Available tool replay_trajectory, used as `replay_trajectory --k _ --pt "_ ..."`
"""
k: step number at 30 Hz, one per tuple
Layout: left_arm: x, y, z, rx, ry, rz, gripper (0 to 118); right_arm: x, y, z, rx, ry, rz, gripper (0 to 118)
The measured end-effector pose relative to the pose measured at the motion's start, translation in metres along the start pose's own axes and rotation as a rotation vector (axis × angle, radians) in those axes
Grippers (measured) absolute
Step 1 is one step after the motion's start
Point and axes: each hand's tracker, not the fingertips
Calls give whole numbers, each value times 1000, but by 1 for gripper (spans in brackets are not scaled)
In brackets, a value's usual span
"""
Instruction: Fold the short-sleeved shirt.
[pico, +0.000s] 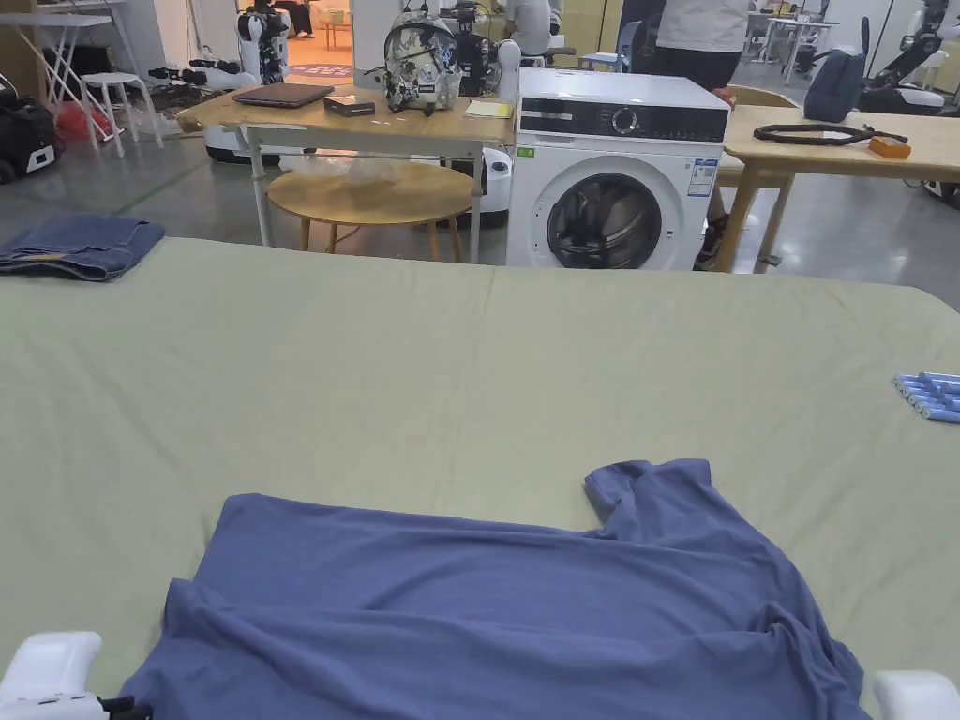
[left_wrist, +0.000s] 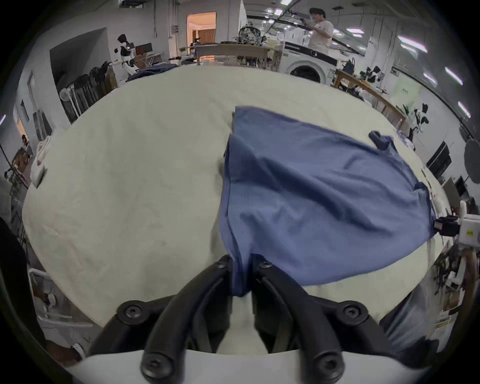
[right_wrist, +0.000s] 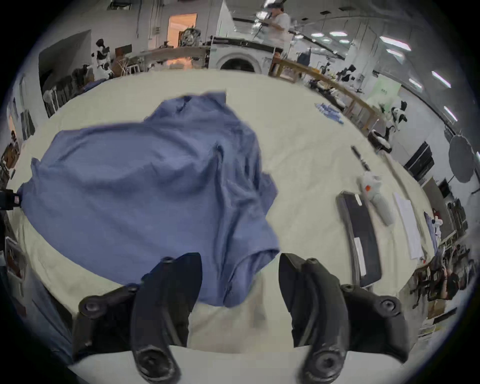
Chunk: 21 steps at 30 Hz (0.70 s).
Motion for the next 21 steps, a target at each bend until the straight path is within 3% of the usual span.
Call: replay_trajectory --k 1,7,12,14,16,18,21 --pt "2 4 5 37 -1 6 33 -2 9 12 36 7 -4 64" --pt "26 38 23 284 -42 -8 34 -31 48 34 318 0 -16 64" --pt "68 63 37 508 14 -74 34 -67 70 41 575 35 -89 62" --pt "81 67 45 587 21 -94 34 -81 76 44 654 57 -102 51" --pt "93 70 50 649 38 -112 21 -95 82 50 720 49 -109 11" --pt "96 70 49 708 72 -125 1 -106 87 52 765 51 -107 3" --pt "105 72 56 765 88 -124 0 -118 95 55 788 73 -118 0"
